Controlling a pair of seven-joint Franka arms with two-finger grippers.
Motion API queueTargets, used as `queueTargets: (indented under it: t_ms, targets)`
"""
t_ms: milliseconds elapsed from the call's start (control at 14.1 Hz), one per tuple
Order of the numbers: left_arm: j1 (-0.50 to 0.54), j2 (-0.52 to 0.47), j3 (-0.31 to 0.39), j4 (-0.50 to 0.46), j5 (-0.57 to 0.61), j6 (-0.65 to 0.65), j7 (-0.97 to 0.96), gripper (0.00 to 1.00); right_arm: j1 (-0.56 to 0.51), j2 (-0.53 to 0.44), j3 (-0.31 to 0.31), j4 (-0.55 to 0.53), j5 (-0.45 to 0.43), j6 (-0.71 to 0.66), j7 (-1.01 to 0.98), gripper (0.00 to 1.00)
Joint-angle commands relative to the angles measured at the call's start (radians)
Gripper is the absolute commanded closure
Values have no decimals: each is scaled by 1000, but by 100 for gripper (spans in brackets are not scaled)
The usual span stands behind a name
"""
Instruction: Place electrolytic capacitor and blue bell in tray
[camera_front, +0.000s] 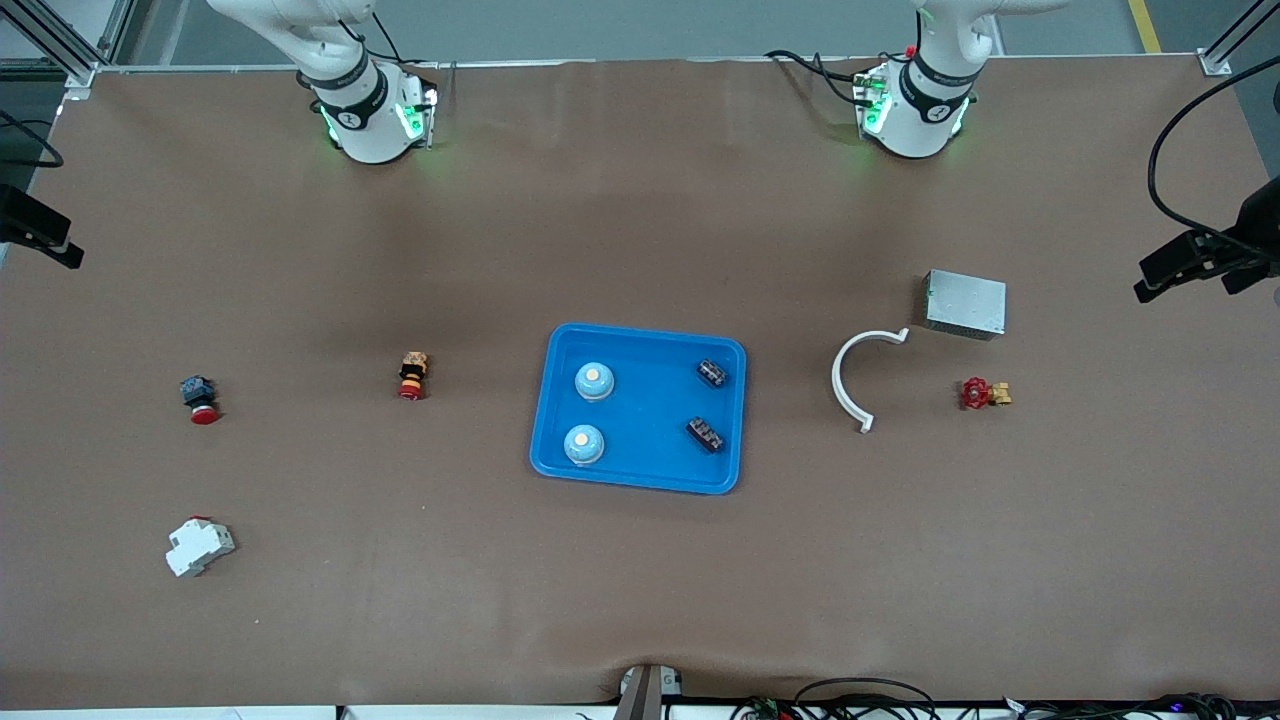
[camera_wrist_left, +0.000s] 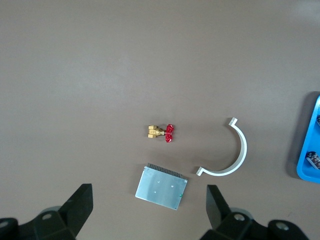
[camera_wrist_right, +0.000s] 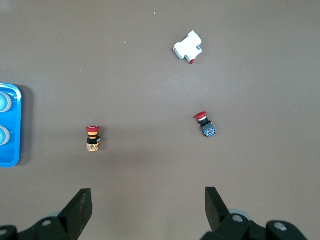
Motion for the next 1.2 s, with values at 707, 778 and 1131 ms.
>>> queueTargets:
  t_ms: [707, 778, 1131]
  targets:
    - [-13, -9, -3, 66, -11, -61, 8, 0, -17, 0, 7, 3, 31, -1, 27, 0]
    - [-13, 1, -1, 75, -11, -61, 6, 0, -17, 0, 7, 3, 30, -1, 25, 0]
    - [-10, 3, -17, 87, -21, -66, 6, 0, -17, 0, 7, -2, 30, 0, 25, 0]
